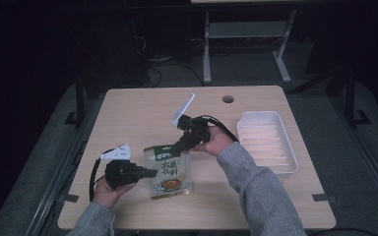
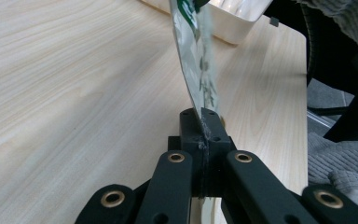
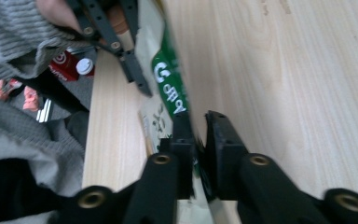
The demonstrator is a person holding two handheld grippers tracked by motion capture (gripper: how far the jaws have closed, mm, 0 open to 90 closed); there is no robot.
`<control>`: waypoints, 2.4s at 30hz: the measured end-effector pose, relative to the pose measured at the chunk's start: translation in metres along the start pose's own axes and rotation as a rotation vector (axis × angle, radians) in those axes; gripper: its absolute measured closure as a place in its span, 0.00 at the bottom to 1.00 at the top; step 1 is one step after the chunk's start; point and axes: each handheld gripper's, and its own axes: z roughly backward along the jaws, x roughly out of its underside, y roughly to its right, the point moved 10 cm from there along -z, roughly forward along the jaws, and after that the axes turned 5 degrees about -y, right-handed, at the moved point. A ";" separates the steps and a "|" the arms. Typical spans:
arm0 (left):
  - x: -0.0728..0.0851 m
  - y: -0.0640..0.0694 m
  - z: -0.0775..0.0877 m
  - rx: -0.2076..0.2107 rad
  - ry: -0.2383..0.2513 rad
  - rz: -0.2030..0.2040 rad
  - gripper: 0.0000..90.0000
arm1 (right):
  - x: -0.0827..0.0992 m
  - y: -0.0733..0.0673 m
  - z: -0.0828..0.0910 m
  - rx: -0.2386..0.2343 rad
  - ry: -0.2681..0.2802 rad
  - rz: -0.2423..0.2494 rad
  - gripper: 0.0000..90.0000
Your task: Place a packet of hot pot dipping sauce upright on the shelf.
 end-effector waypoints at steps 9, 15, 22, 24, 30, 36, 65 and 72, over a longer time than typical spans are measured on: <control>-0.001 0.001 0.000 -0.004 0.005 -0.002 0.99 | 0.003 -0.010 0.005 -0.042 -0.010 0.006 0.99; -0.003 0.000 0.004 -0.026 0.020 0.001 0.88 | 0.004 -0.017 0.012 -0.048 -0.005 0.015 1.00; 0.000 -0.001 0.010 -0.043 0.025 0.003 0.77 | 0.011 -0.020 0.027 -0.014 -0.002 0.006 1.00; 0.002 -0.002 0.010 -0.052 0.016 0.002 0.75 | 0.013 -0.021 0.032 -0.007 -0.001 0.007 1.00; 0.005 -0.003 0.007 -0.093 -0.013 -0.008 0.66 | 0.018 -0.022 0.048 0.027 -0.005 0.010 1.00; 0.008 -0.006 0.005 -0.141 -0.040 -0.020 0.56 | 0.020 -0.024 0.063 0.045 0.005 0.012 1.00; 0.020 -0.015 0.001 -0.214 -0.075 -0.017 0.38 | 0.049 -0.016 0.148 0.157 0.027 -0.012 1.00; 0.022 -0.015 -0.001 -0.211 -0.086 -0.020 0.37 | 0.069 -0.013 0.167 0.182 0.020 -0.037 1.00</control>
